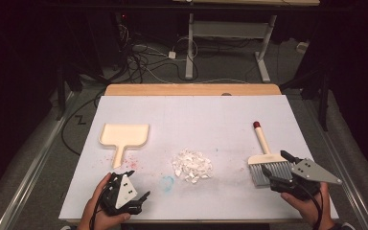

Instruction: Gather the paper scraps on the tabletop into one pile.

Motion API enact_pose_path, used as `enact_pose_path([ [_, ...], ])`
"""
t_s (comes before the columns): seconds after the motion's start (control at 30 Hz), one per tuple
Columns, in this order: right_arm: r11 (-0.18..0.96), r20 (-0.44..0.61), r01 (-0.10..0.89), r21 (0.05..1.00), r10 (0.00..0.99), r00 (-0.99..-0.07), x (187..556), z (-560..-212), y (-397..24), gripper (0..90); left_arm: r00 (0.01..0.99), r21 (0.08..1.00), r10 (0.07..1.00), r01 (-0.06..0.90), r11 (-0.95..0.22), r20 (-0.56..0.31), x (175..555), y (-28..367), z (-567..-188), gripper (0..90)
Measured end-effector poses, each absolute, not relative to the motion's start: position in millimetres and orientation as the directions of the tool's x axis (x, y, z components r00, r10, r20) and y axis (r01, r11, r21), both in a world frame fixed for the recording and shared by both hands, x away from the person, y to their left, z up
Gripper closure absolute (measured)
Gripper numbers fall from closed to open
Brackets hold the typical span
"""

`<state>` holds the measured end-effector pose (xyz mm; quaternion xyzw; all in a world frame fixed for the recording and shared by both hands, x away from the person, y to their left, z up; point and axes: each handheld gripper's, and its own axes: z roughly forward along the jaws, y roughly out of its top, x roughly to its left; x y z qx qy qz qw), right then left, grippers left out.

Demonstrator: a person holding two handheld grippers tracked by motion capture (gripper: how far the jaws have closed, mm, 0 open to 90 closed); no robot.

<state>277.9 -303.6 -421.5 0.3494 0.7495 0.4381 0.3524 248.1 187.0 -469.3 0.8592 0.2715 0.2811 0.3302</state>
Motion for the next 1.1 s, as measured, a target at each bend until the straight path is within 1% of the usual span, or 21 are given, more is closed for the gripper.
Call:
enact_pose_path([
  [0.1, 0.387, -0.238, 0.189, 0.902, 0.815, -0.529, 271.4, -429.8, -296.4, 22.6, 0.686, 0.728, 0.659, 0.274, -0.628, 0.31, 246.2, 188.4, -467.9, 17.4],
  [0.27, 0.469, -0.303, 0.176, 0.866, 0.771, -0.56, 266.5, -438.8, -280.1, 22.3, 0.681, 0.733, 0.66, 0.266, -0.626, 0.317, 242.5, 190.1, -467.0, 17.1],
  [0.5, 0.472, -0.31, 0.163, 0.867, 0.766, -0.564, 265.6, -437.7, -274.7, 22.2, 0.681, 0.737, 0.664, 0.269, -0.62, 0.31, 241.5, 191.9, -467.6, 16.9],
  [0.83, 0.452, -0.296, 0.156, 0.878, 0.77, -0.564, 265.8, -437.4, -279.2, 21.2, 0.683, 0.732, 0.662, 0.274, -0.624, 0.309, 244.3, 189.1, -468.9, 16.9],
  [0.93, 0.467, -0.316, 0.146, 0.872, 0.766, -0.559, 265.1, -437.1, -279.1, 20.6, 0.684, 0.732, 0.663, 0.277, -0.623, 0.305, 245.4, 188.5, -469.0, 17.0],
  [1.1, 0.463, -0.318, 0.138, 0.875, 0.766, -0.558, 265.0, -436.4, -279.7, 20.2, 0.682, 0.733, 0.666, 0.281, -0.62, 0.301, 247.8, 188.3, -469.2, 16.9],
])
